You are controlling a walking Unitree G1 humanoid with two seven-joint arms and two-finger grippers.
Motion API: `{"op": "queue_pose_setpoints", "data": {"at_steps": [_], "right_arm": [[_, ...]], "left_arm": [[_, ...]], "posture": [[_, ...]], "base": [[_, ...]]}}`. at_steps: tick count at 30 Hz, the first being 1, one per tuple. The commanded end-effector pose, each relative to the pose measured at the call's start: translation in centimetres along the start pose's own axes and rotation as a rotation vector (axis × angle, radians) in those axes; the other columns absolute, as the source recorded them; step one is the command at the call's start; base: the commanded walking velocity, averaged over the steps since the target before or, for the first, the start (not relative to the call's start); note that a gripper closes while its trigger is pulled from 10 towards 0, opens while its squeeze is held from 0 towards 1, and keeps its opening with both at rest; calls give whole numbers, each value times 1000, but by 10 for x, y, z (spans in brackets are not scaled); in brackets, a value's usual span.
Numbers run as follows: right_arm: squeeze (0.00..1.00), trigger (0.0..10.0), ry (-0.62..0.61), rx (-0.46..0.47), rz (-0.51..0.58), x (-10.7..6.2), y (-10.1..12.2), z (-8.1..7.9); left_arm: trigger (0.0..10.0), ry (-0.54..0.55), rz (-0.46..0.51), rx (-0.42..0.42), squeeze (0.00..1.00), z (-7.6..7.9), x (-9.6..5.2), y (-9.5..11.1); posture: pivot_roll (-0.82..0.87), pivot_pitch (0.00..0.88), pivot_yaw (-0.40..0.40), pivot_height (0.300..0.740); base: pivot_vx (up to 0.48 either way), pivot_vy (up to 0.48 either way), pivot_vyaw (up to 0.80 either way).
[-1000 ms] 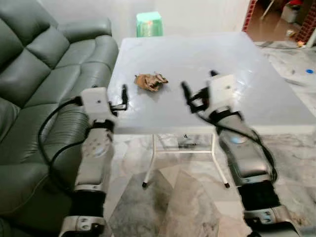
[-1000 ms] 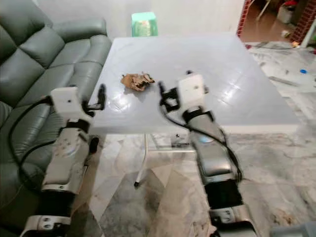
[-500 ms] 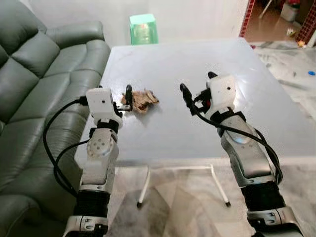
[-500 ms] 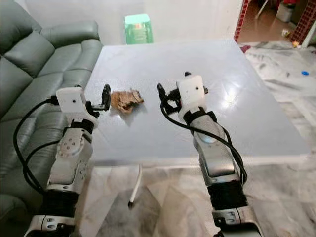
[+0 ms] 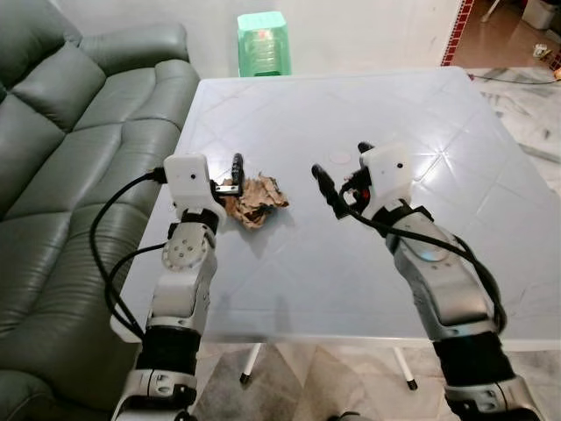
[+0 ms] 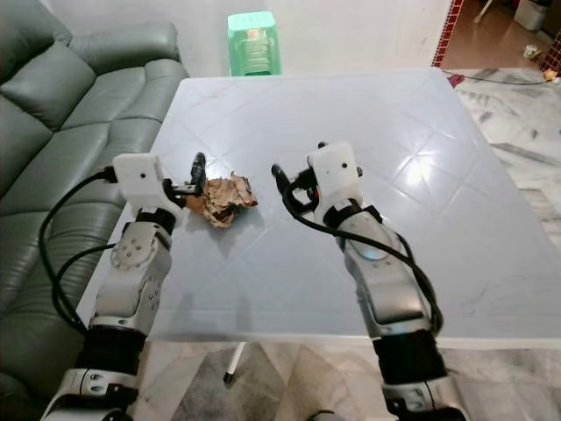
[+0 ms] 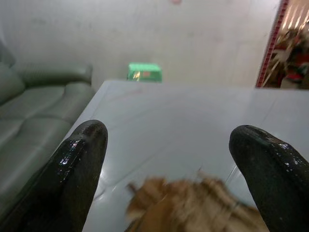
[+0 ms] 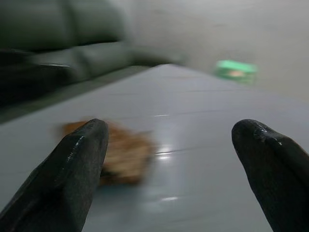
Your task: Picking trash to rubbish bin
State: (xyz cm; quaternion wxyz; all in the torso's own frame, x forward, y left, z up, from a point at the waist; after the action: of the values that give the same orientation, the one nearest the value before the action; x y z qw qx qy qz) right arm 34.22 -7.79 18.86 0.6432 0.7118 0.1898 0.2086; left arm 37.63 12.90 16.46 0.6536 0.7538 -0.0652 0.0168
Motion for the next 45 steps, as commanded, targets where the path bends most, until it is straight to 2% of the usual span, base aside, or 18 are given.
{"op": "queue_pose_setpoints", "data": {"at_steps": [1, 4, 9, 12, 16, 20, 21, 22, 27, 38, 45], "right_arm": [[0, 10000, 57, 9, -21, -2, 1, -10], [0, 10000, 119, 4, -59, -10, -3, -19], [0, 10000, 147, 37, -100, -19, -4, -25], [0, 10000, 156, 51, -114, -21, -5, -28], [0, 10000, 287, 94, -200, -35, -9, -49], [0, 10000, 330, 108, -249, -46, -15, -57], [0, 10000, 339, 116, -264, -49, -17, -59], [0, 10000, 352, 127, -284, -53, -19, -61], [0, 10000, 365, 133, -318, -59, -21, -63], [0, 10000, 400, 150, -353, -59, -24, -68], [0, 10000, 402, 151, -355, -58, -24, -68]], "left_arm": [[10000, -23, -49, -9, 0, 1, 2, -7], [10000, -45, -115, -9, 0, 3, 4, -19], [10000, -120, -143, -6, 0, 11, 16, -23], [10000, -147, -151, -8, 0, 14, 16, -24], [10000, -209, -184, 8, 0, 25, 21, -34], [9765, -223, -210, 9, 0, 29, 22, -40], [6784, -229, -217, 6, 0, 30, 22, -42], [0, -238, -217, -4, 0, 32, 22, -44], [0, -245, -195, -23, 0, 33, 24, -42], [0, -228, -191, -43, 0, 25, 23, -47], [0, -226, -182, -47, 0, 25, 24, -46]], "posture": [[-82, 68, 45, 740], [-97, 76, 50, 740], [-111, 85, 54, 740], [-120, 90, 55, 740], [-151, 104, 62, 740], [-167, 115, 64, 740], [-171, 118, 64, 740], [-173, 123, 65, 740], [-167, 128, 62, 740], [-160, 115, 57, 740], [-157, 106, 56, 740]], "base": [[0, 0, 0], [0, 0, 0], [0, 0, 0], [0, 0, 0], [0, 0, 0], [0, 0, 0], [0, 0, 0], [0, 0, 0], [0, 0, 0], [0, 0, 0], [0, 0, 0]]}}
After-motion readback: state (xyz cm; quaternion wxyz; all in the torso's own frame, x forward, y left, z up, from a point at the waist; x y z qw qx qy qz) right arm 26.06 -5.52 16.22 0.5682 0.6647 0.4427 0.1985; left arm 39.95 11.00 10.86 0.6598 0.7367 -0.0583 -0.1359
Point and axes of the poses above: a point about 5 cm out from each wrist's last joint towards the gripper, its own x axis pointing out of the wrist towards the gripper, its own y axis along the axis of the wrist's last joint, z = x × y, the point moved 3 cm from there along x, pointing out of the wrist towards the gripper, and after that the axes turned 14 degrees about x, right-handed, at the moved point
